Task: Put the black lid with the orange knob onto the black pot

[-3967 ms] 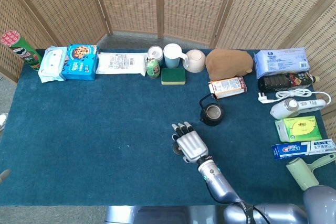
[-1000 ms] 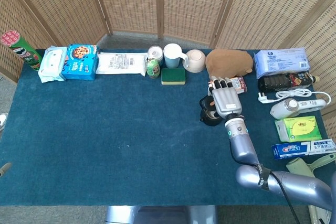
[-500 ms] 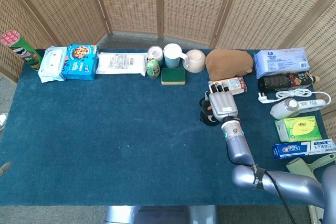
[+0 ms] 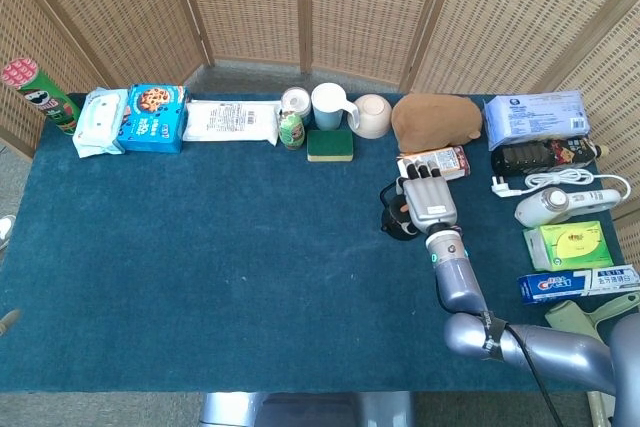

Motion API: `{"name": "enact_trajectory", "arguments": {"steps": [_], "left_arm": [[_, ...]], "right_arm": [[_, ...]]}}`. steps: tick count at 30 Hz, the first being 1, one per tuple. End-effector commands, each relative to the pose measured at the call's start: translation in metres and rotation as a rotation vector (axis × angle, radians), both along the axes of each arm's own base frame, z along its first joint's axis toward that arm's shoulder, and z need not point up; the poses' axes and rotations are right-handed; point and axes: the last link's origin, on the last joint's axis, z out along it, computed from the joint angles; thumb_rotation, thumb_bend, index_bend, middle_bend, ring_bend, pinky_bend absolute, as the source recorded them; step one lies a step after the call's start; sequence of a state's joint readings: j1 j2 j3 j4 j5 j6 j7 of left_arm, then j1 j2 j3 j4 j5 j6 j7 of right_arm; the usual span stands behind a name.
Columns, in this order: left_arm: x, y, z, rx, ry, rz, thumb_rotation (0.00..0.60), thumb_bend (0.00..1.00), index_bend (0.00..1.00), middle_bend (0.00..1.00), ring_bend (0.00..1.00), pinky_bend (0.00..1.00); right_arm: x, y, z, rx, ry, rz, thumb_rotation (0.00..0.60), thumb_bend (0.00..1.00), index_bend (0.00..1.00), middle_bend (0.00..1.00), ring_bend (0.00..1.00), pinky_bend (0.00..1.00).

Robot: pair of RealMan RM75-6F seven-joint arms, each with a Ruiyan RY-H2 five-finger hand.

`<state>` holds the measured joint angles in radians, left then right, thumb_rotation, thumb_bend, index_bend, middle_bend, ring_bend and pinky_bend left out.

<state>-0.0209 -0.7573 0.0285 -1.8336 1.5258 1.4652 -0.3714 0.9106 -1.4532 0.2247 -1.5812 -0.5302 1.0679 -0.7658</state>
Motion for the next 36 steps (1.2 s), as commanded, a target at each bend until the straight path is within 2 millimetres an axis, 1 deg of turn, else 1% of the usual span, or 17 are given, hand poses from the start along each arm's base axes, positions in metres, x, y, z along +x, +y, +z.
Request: {"name": "enact_trajectory", "arguments": {"steps": [1,16,23,25,29,36], "left_arm": [[0.0,0.0,0.0,0.001,0.0,0.0,0.6,0.21,0.0,0.0,0.0,0.04],[-0.001,0.0,0.0,0.004,0.0,0.004,0.6,0.21,0.0,0.0,0.0,0.04],[0.0,0.0,0.0,0.001,0.001,0.002,0.6,0.21,0.0,0.0,0.0,0.04],[0.0,-0.001,0.0,0.003,0.001,0.003,0.6,0.21,0.0,0.0,0.0,0.04],[-0.001,-0.001,0.001,0.005,0.0,0.005,0.6,0.21,0.0,0.0,0.0,0.04],[-0.001,-0.001,0.001,0.003,0.003,0.003,0.6,0.21,0.0,0.0,0.0,0.04]], "right_arm": [[-0.001,-0.001,-0.001,0.0,0.001,-0.004,0.6,0.28,0.44,0.07,0.1,0.0],[-0.012,-0.005,-0.006,0.001,0.018,-0.041,0.6,0.28,0.44,0.07,0.1,0.0],[-0.012,-0.004,-0.007,0.007,0.014,-0.041,0.6,0.28,0.44,0.07,0.1,0.0],[-0.012,-0.004,-0.007,0.011,0.012,-0.041,0.6,0.28,0.41,0.06,0.1,0.0],[-0.013,-0.004,-0.006,0.015,0.013,-0.044,0.6,0.27,0.31,0.05,0.1,0.0],[-0.012,-0.002,-0.002,0.021,0.008,-0.042,0.6,0.27,0.23,0.04,0.09,0.0]]}}
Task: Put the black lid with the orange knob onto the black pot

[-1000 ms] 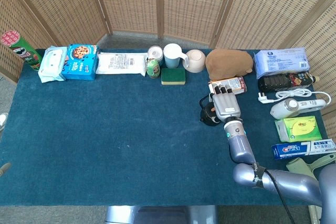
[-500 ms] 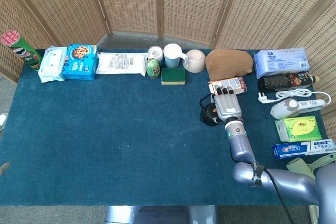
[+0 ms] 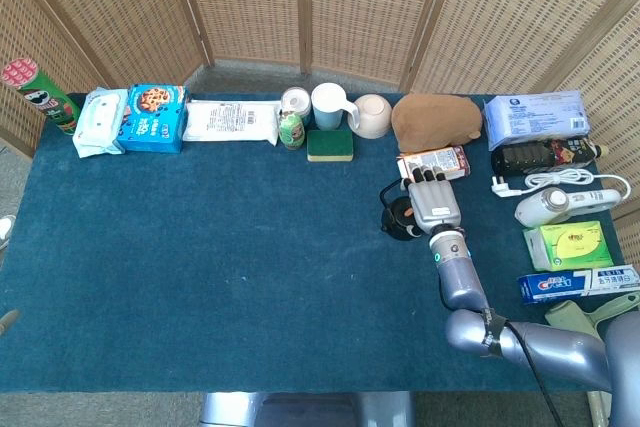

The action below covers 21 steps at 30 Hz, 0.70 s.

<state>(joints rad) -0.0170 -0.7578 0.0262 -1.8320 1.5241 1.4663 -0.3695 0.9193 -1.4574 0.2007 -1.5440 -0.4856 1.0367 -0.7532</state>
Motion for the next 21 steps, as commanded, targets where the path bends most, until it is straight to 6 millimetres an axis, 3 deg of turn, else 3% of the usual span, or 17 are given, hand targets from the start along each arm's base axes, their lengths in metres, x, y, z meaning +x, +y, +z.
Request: {"name": "enact_trajectory", "arguments": {"steps": [1,7,13,18,21], "left_arm": [[0.0,0.0,0.0,0.0,-0.001,0.0,0.6,0.21,0.0,0.0,0.0,0.04],[0.0,-0.001,0.001,0.003,-0.004,0.0,0.6,0.21,0.0,0.0,0.0,0.04],[0.001,-0.003,0.001,0.004,-0.009,-0.009,0.6,0.21,0.0,0.0,0.0,0.04],[0.001,-0.004,0.001,0.005,-0.005,-0.016,0.6,0.21,0.0,0.0,0.0,0.04],[0.002,-0.004,0.0,0.005,-0.001,-0.019,0.6,0.21,0.0,0.0,0.0,0.04]], "right_arm": [[0.002,0.001,0.003,-0.002,-0.004,0.004,0.6,0.27,0.23,0.04,0.09,0.0],[0.008,0.006,0.017,-0.019,-0.018,0.021,0.6,0.27,0.22,0.04,0.09,0.0],[0.002,0.025,0.052,-0.056,-0.001,0.069,0.6,0.26,0.22,0.04,0.1,0.0],[-0.014,0.037,0.077,-0.113,-0.016,0.121,0.599,0.16,0.21,0.05,0.1,0.0],[-0.025,0.044,0.091,-0.162,-0.027,0.168,0.536,0.06,0.21,0.06,0.08,0.0]]}}
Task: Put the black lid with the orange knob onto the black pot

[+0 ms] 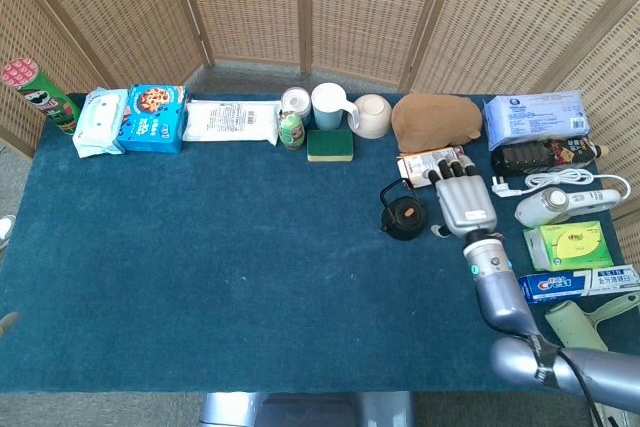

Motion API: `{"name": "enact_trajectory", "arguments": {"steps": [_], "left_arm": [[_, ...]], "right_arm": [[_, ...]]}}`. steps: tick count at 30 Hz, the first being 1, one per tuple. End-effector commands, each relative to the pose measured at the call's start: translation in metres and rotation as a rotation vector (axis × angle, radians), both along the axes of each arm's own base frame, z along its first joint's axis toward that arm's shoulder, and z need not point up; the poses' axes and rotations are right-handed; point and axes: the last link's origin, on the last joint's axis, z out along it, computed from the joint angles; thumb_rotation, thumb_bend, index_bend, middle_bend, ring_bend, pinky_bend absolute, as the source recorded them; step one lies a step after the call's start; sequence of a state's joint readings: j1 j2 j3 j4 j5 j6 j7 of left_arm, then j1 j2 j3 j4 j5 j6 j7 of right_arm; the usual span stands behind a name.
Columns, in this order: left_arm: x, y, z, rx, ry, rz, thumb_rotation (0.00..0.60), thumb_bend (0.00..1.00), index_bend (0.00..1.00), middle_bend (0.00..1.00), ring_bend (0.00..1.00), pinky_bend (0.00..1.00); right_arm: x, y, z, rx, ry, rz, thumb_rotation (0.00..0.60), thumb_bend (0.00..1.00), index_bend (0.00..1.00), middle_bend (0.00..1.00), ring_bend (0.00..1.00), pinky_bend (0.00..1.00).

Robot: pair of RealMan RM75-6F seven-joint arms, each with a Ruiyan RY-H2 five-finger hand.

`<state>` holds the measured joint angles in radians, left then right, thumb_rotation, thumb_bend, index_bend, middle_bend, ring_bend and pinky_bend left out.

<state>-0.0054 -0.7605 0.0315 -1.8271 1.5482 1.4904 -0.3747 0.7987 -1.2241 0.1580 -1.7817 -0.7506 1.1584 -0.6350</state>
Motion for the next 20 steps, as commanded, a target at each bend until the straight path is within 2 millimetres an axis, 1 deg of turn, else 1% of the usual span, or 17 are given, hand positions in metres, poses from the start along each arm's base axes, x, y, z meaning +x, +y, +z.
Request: {"name": "enact_trajectory", "arguments": {"steps": [1,2,5,9,12,16,20], "left_arm": [[0.001,0.0,-0.001,0.001,0.005,-0.002,0.6,0.21,0.0,0.0,0.0,0.04],[0.001,-0.001,-0.001,0.003,0.007,-0.002,0.6,0.21,0.0,0.0,0.0,0.04],[0.003,-0.001,-0.005,0.001,0.024,-0.007,0.6,0.21,0.0,0.0,0.0,0.04],[0.006,-0.003,-0.009,0.0,0.039,-0.022,0.6,0.21,0.0,0.0,0.0,0.04],[0.008,-0.006,-0.011,0.004,0.052,-0.036,0.6,0.21,0.0,0.0,0.0,0.04],[0.008,-0.011,-0.012,0.008,0.066,-0.041,0.6,0.21,0.0,0.0,0.0,0.04],[0.007,-0.015,-0.011,0.016,0.07,-0.042,0.6,0.21,0.0,0.0,0.0,0.04]], "right_arm": [[-0.023,0.017,0.026,-0.075,-0.025,0.056,0.497,0.04,0.2,0.06,0.06,0.0],[-0.026,0.02,0.03,-0.087,-0.03,0.068,0.464,0.02,0.2,0.06,0.06,0.0],[-0.043,0.033,0.047,-0.151,-0.051,0.114,0.417,0.0,0.19,0.06,0.04,0.0],[-0.062,0.053,0.061,-0.201,-0.07,0.158,0.408,0.0,0.19,0.06,0.04,0.0],[-0.076,0.072,0.069,-0.226,-0.081,0.176,0.409,0.0,0.19,0.06,0.04,0.0],[-0.093,0.096,0.073,-0.234,-0.098,0.177,0.408,0.0,0.2,0.06,0.04,0.0],[-0.105,0.115,0.076,-0.245,-0.09,0.191,0.407,0.0,0.21,0.06,0.04,0.0]]}}
